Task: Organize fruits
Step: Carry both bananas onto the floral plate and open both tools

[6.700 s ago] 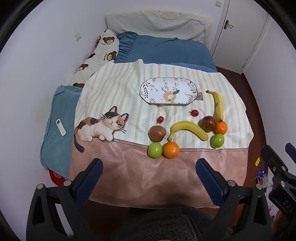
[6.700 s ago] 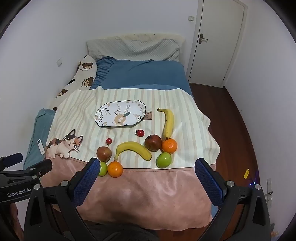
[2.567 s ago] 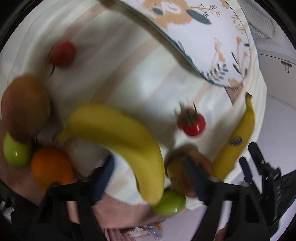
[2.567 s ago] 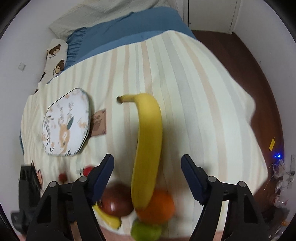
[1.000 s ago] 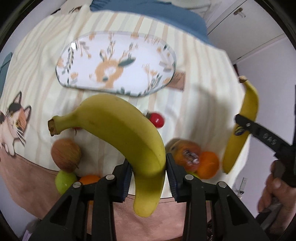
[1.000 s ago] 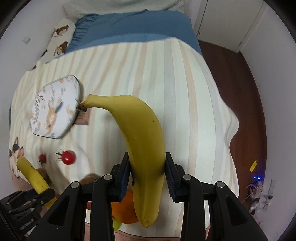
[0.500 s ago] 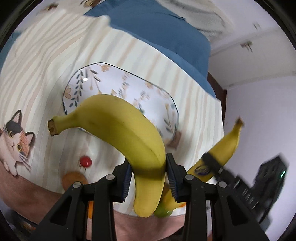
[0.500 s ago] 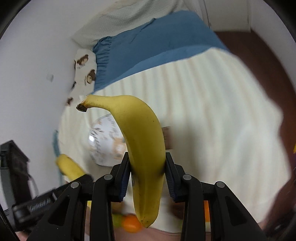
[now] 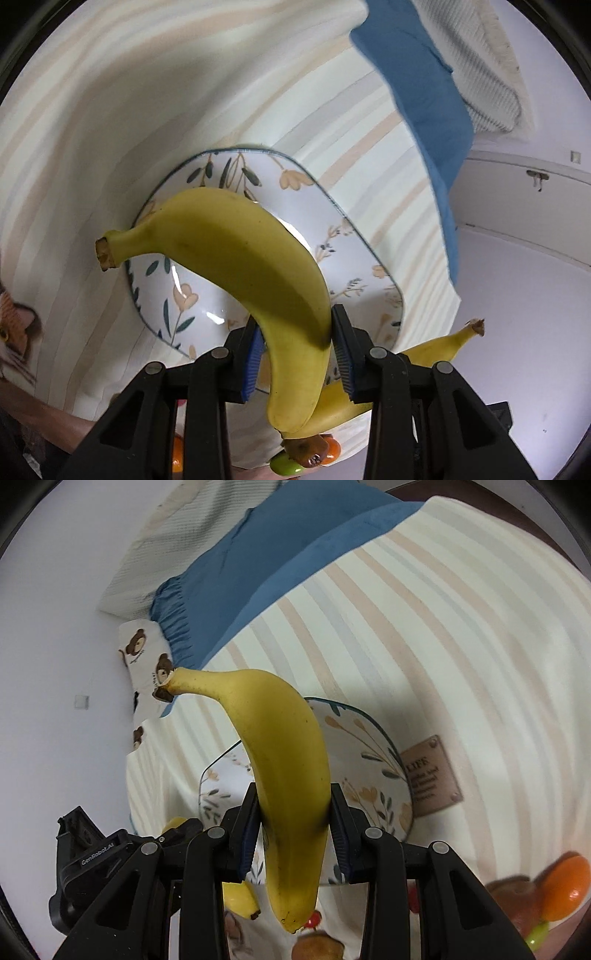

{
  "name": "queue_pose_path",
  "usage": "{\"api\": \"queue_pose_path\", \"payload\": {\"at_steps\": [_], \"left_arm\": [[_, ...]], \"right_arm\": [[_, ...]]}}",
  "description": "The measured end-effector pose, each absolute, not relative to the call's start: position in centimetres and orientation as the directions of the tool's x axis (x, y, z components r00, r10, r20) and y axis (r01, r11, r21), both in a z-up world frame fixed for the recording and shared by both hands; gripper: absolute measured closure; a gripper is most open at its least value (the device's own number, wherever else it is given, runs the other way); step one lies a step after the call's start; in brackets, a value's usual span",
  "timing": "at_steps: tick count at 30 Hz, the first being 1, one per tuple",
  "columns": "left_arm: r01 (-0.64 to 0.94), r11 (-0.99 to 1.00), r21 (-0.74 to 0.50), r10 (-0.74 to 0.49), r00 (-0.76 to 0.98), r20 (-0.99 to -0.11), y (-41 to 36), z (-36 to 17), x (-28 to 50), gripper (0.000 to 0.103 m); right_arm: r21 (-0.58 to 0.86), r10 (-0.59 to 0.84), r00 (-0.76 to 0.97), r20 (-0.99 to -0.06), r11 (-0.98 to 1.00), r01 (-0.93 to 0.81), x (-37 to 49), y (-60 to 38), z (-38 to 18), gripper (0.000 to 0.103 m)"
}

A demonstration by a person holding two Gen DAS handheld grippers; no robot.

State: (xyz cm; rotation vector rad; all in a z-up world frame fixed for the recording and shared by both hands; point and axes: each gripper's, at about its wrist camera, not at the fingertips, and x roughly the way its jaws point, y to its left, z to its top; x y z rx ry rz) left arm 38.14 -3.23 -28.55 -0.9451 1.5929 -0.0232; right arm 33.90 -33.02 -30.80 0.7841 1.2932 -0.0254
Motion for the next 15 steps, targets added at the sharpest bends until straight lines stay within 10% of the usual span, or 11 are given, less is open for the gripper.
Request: {"api": "queue_pose_path", "payload": {"at_steps": [15], "left_arm": [[-0.165,0.91,-0.381,-0.406,-0.165,-0.899,-9.6,-30.4,39.7,0.072]], "right_arm": [[0.388,0.348,0.175,-0.921,0.857,0.338,36.3,-30.8,-33.8,0.066]]}}
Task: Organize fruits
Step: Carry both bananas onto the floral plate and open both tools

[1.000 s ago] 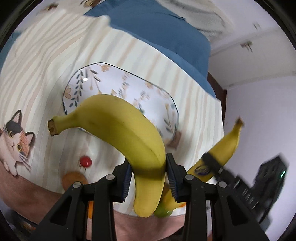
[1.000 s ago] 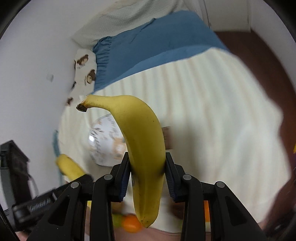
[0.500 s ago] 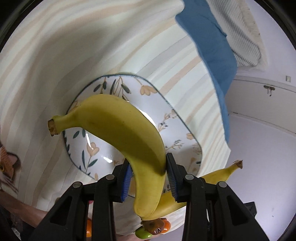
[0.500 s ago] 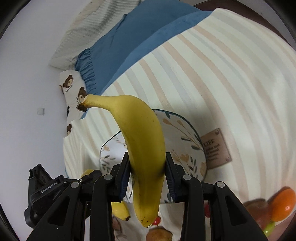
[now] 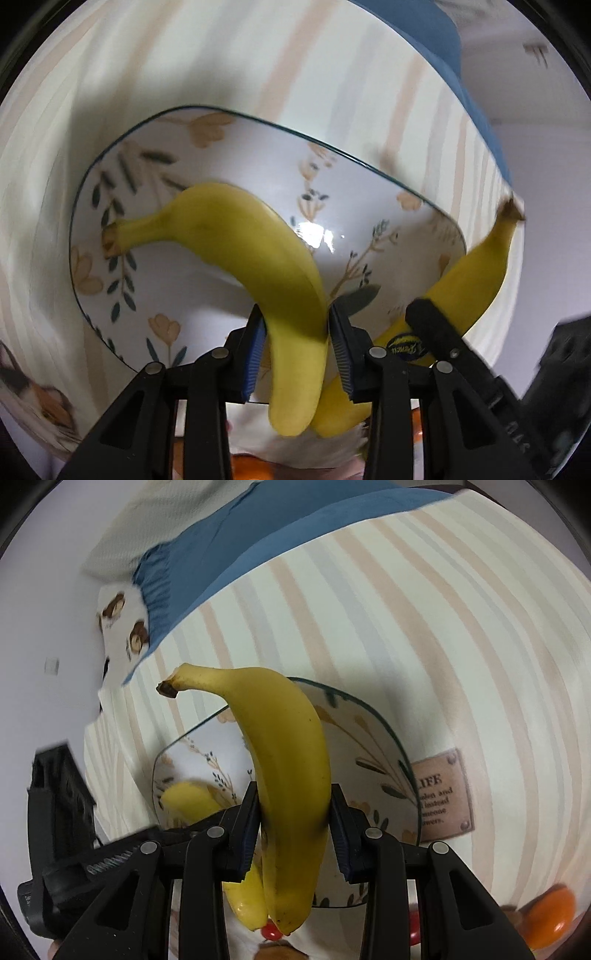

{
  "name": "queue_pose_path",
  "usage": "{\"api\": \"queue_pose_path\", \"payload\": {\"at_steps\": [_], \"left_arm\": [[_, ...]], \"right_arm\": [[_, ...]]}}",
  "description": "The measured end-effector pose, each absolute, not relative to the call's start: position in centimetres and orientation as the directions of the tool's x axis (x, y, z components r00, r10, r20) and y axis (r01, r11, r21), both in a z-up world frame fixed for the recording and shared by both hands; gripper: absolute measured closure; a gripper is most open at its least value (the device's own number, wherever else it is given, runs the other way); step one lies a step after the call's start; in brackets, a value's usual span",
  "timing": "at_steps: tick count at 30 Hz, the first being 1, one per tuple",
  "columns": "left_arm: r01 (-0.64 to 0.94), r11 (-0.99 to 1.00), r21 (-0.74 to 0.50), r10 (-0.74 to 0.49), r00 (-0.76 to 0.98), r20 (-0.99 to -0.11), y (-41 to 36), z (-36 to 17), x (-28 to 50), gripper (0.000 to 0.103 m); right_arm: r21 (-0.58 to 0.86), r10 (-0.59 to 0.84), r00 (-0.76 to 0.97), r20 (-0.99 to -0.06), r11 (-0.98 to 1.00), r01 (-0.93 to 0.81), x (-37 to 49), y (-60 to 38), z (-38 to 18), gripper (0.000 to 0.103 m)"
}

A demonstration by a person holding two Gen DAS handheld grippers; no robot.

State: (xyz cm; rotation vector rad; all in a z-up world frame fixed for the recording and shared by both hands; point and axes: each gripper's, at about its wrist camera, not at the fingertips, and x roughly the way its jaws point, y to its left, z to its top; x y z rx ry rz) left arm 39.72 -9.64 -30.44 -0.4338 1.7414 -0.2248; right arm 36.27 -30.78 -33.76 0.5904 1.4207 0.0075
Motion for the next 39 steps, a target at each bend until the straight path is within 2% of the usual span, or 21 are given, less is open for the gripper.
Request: {"api": "queue_pose_path", "payload": {"at_steps": [9,12,14,17,22,24,27,29,30,32,34,39], "left_arm": [[-0.104,0.923,-0.37,-0.384,-0.19,-0.904,-9.8,-30.5,39.5,0.07],[-0.095,0.93,-0.354,-0.366,-0.182,-0.913,-9.8,-30.3,39.3,0.069],[-0.095,0.938,-0.335,-0.346,-0.164,-0.924,-10.0,-29.7,39.7,0.067],[-0.054,0.953,-0.298,-0.302,-0.125,-0.945,-9.5,-28.4,39.3,0.061],[0.023,0.986,-0.167,-0.166,-0.024,-0.986,-9.0,-25.7,38.1,0.038],[0.043,0.992,-0.118,-0.119,0.02,-0.993,-8.8,-24.8,37.5,0.034],[0.074,0.997,-0.034,-0.04,0.091,-0.995,-8.6,-23.5,36.0,0.022],[0.083,0.997,-0.004,-0.014,0.12,-0.993,-7.9,-22.8,35.1,0.015],[0.081,0.997,0.002,-0.009,0.136,-0.991,-7.6,-22.5,34.4,0.011],[0.079,0.997,0.009,-0.003,0.154,-0.988,-7.8,-22.3,33.5,0.008],[0.076,0.997,0.019,0.006,0.17,-0.985,-8.6,-22.6,33.0,0.004],[0.053,0.998,0.035,0.022,0.222,-0.975,-8.2,-21.2,32.3,0.003]], "right_arm": [[0.28,0.264,0.098,-0.96,0.926,0.253,38.4,-28.8,-34.0,0.062],[0.287,0.271,0.096,-0.958,0.925,0.248,38.5,-28.4,-33.7,0.061],[0.285,0.268,0.1,-0.958,0.927,0.245,38.5,-28.3,-33.5,0.054],[0.266,0.244,0.118,-0.962,0.935,0.233,38.1,-29.0,-32.2,0.043],[0.193,0.17,0.13,-0.977,0.963,0.189,37.7,-29.1,-30.2,0.034],[0.176,0.153,0.134,-0.979,0.969,0.177,37.2,-29.3,-29.6,0.031],[0.147,0.126,0.141,-0.982,0.977,0.155,36.2,-29.6,-28.7,0.026],[0.131,0.109,0.152,-0.982,0.982,0.139,35.5,-29.7,-28.2,0.013],[0.119,0.098,0.158,-0.983,0.985,0.128,35.0,-29.7,-28.0,0.011],[0.101,0.082,0.162,-0.983,0.988,0.114,34.2,-29.6,-27.6,0.005],[0.094,0.076,0.17,-0.982,0.99,0.101,33.4,-29.4,-27.3,0.004],[0.062,0.046,0.22,-0.974,0.996,0.067,31.2,-28.5,-25.8,0.003]]}}
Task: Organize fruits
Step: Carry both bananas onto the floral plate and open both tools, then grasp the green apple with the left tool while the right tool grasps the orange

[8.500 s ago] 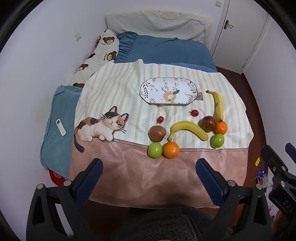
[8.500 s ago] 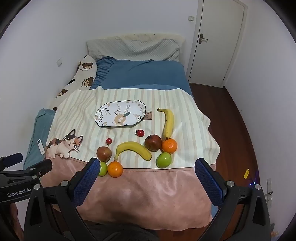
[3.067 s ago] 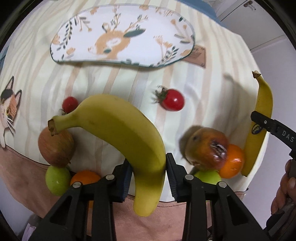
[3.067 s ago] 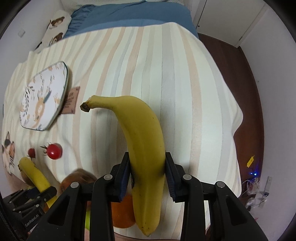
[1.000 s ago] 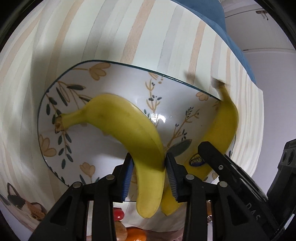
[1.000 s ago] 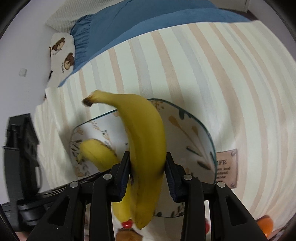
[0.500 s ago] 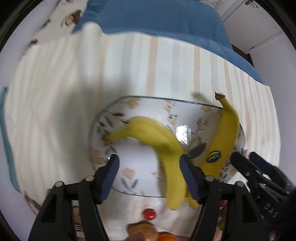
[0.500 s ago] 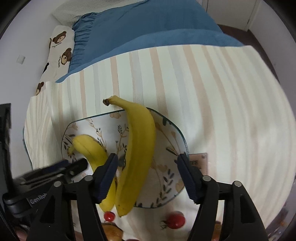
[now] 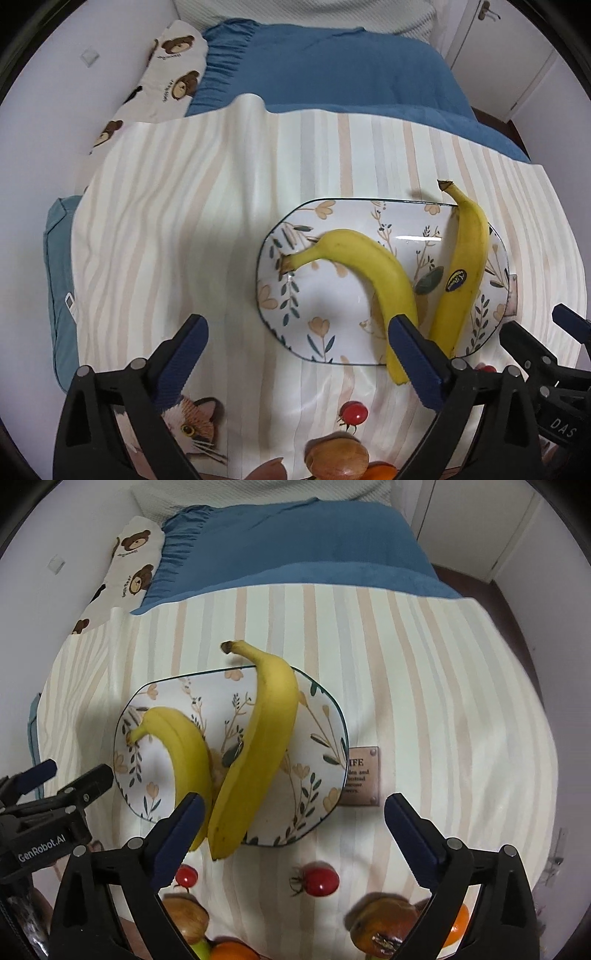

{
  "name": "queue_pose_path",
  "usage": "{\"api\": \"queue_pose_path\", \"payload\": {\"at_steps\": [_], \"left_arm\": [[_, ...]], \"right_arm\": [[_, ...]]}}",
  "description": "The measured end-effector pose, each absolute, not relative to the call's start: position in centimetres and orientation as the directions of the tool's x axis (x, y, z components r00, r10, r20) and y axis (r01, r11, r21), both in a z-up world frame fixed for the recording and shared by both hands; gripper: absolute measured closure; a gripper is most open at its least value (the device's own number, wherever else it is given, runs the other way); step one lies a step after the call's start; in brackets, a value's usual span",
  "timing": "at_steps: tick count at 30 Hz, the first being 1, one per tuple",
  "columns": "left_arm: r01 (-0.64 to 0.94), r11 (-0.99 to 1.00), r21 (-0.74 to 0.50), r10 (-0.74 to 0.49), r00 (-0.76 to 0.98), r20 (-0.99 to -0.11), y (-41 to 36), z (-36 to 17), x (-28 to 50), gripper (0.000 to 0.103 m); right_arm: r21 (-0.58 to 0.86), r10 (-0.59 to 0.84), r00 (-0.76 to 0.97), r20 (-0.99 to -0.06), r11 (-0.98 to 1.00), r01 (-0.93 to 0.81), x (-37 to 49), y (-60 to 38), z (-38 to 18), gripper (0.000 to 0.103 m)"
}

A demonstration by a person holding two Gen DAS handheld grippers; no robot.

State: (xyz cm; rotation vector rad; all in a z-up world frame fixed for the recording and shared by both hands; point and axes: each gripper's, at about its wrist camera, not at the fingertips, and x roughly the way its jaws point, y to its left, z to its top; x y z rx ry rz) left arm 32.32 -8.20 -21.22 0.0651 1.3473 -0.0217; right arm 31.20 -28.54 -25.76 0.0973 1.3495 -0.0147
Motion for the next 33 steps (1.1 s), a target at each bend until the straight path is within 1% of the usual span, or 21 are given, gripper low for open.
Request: {"api": "queue_pose_path", "payload": {"at_steps": [3,7,13,20,27,33], "left_arm": [[0.038,0.999,0.014,0.004,0.255,-0.967,-7.7,-19.6,31.0,0.003],[0.044,0.999,0.019,0.004,0.313,-0.95,-7.5,-17.2,28.9,0.003],[0.063,0.998,0.029,0.001,0.409,-0.913,-7.4,-13.6,25.2,0.003],[0.079,0.997,0.023,-0.017,0.478,-0.878,-7.1,-9.9,20.9,0.003],[0.098,0.995,0.01,-0.044,0.533,-0.845,-7.0,-6.5,16.7,0.003],[0.098,0.995,-0.005,-0.06,0.565,-0.823,-6.9,-4.7,14.4,0.003]], "right_arm": [[0.054,0.037,0.258,-0.965,0.997,0.056,29.9,-28.1,-24.3,0.003],[0.047,0.027,0.313,-0.949,0.997,0.055,27.8,-27.5,-22.1,0.003],[0.048,0.027,0.393,-0.919,0.998,0.045,24.5,-27.0,-17.8,0.003],[0.02,0.008,0.49,-0.872,1.0,0.02,19.5,-26.2,-12.8,0.003],[0.04,0.02,0.561,-0.828,0.999,0.023,15.0,-26.3,-8.9,0.003],[0.069,0.041,0.596,-0.802,0.997,0.025,11.9,-26.6,-6.4,0.003]]}}
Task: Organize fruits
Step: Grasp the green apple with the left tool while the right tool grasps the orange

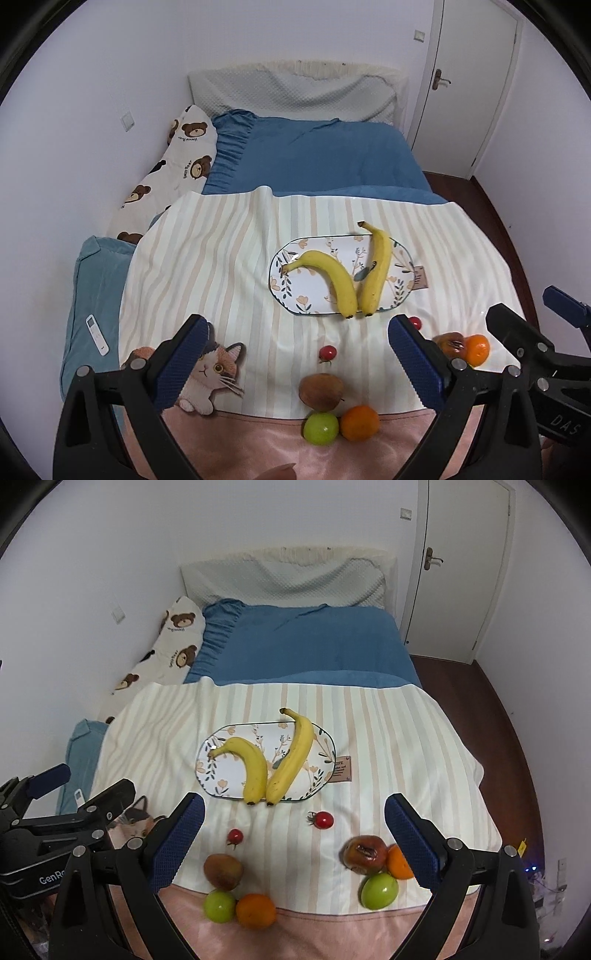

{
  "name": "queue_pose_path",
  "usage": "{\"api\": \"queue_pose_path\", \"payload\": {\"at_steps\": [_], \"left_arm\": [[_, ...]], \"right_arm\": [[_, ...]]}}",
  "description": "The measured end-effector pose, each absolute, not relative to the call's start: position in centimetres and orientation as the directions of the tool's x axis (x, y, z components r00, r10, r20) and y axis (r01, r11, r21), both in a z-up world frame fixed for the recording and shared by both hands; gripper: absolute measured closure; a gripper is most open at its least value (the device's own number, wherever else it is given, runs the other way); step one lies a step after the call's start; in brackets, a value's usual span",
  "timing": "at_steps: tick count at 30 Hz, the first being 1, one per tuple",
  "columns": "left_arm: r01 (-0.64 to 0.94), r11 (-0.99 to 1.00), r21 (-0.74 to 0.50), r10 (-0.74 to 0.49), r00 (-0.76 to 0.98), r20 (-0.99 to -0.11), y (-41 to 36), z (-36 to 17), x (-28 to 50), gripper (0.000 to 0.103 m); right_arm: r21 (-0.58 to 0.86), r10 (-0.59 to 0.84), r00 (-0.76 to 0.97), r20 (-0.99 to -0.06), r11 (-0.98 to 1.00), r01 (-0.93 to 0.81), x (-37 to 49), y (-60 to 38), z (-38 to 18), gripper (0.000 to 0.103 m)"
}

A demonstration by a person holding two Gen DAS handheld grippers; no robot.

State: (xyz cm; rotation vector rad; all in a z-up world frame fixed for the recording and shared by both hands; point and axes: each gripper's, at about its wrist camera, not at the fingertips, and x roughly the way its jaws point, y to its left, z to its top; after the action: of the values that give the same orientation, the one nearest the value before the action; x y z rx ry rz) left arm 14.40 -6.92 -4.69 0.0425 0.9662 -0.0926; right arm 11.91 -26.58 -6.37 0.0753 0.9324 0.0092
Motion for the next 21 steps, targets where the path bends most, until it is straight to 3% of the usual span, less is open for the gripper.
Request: {"api": "queue_pose_path", "payload": {"at_steps": [8,14,15,17,19,21], "left_arm": [[0.079,0.997,-0.024,-0.062,0.527,-0.848,-6.2,-6.1,13.3,0.003],[0.094,0.994,0.048,0.009,0.379,-0.925,-5.3,-13.7,12.5,0.003],[0.105,0.993,0.057,0.02,0.331,-0.943,-5.4,-15.8,12.2,0.003],[0.136,0.989,0.062,0.03,0.228,-0.973,-5.6,-19.9,11.9,0.003],[0.151,0.988,0.045,0.027,0.12,-0.992,-5.9,-24.0,11.5,0.003],[0.157,0.987,0.02,0.014,0.04,-0.999,-6.4,-27.3,11.2,0.003]], "right_arm": [[0.149,0.088,0.599,-0.796,0.987,0.052,10.2,-28.1,-6.3,0.003],[0.228,0.181,0.453,-0.873,0.972,0.05,9.7,-28.9,-13.3,0.005],[0.236,0.194,0.429,-0.882,0.97,0.048,9.6,-28.9,-14.6,0.007],[0.249,0.216,0.35,-0.912,0.967,0.052,9.4,-28.8,-17.9,0.027],[0.26,0.232,0.294,-0.927,0.964,0.059,9.0,-28.9,-20.4,0.039],[0.267,0.242,0.262,-0.934,0.962,0.063,8.7,-28.8,-22.3,0.04]]}}
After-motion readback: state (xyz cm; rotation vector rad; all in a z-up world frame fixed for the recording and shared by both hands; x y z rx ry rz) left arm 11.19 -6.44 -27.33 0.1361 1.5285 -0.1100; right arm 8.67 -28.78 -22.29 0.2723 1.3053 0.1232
